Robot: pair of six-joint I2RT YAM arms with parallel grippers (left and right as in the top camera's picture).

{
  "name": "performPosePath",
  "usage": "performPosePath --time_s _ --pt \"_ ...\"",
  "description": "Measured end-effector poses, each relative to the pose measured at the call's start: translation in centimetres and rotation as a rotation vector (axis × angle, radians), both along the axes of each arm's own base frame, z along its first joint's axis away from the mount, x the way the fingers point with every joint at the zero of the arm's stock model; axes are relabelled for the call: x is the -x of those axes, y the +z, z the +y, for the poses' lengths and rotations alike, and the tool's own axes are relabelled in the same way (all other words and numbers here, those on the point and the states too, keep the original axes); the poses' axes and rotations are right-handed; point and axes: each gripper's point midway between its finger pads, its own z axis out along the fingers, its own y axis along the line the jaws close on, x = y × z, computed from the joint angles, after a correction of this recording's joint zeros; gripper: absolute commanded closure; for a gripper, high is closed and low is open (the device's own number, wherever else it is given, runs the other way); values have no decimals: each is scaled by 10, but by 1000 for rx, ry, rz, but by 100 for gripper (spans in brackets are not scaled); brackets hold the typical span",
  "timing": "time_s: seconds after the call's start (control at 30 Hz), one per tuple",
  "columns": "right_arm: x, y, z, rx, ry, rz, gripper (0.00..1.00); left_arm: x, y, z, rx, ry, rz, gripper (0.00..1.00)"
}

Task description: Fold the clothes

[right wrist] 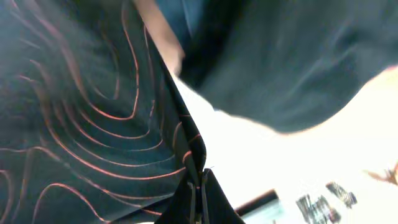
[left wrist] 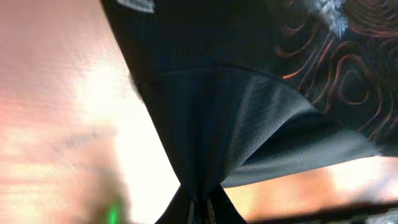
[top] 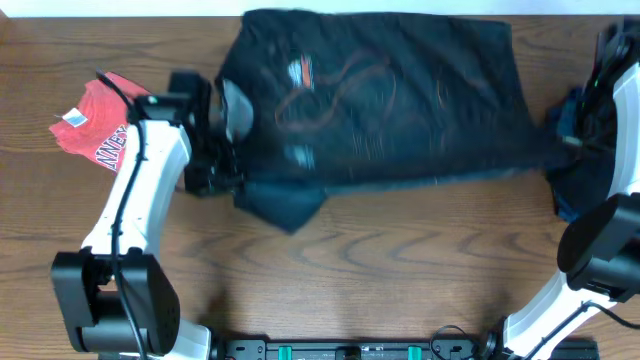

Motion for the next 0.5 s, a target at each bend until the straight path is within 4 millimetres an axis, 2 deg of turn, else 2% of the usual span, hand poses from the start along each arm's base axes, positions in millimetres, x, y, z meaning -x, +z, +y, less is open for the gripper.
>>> performPosePath --time_s 0.1,0.2,0.37,0.5 --pt "26 -26 1 -35 -20 107 99 35 -28 -3 23 -21 120 94" --pt "46 -47 5 -76 -39 181 99 65 -47 -4 37 -36 212 94" --pt "66 -75 10 -119 -62 233 99 100 -64 -4 47 -47 316 94" --pt "79 -89 18 -142 -66 249 99 120 -70 -3 47 -45 363 94"
